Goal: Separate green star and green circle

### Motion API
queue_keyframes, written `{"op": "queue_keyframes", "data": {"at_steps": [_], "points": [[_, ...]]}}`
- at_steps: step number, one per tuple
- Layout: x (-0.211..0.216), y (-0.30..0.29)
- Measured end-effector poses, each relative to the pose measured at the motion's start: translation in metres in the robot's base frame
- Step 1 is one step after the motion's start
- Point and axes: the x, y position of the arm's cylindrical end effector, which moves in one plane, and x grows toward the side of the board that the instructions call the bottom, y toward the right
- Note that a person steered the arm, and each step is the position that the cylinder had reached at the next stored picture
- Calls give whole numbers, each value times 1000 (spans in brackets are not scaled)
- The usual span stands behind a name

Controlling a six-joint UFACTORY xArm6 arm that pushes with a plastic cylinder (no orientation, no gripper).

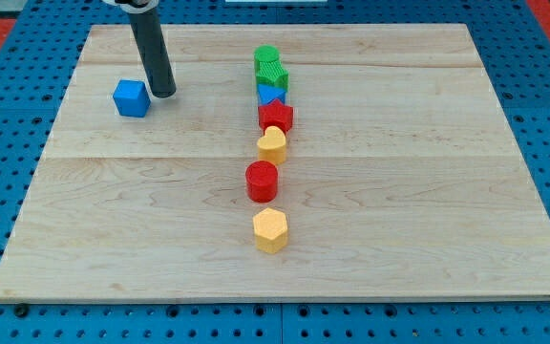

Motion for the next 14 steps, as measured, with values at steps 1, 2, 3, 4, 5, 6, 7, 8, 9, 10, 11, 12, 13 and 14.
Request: {"op": "queue_keyframes", "data": {"at_steps": [1,2,3,4,5,6,7,8,9,10,11,12,13,14], "points": [[-8,-23],[26,-67],[10,-41],[-60,2],[-112,12],[-138,26],[-140,27],[-140,27],[-139,25],[-138,83],[-138,140],[-138,140],[-138,140],[-129,214]]}}
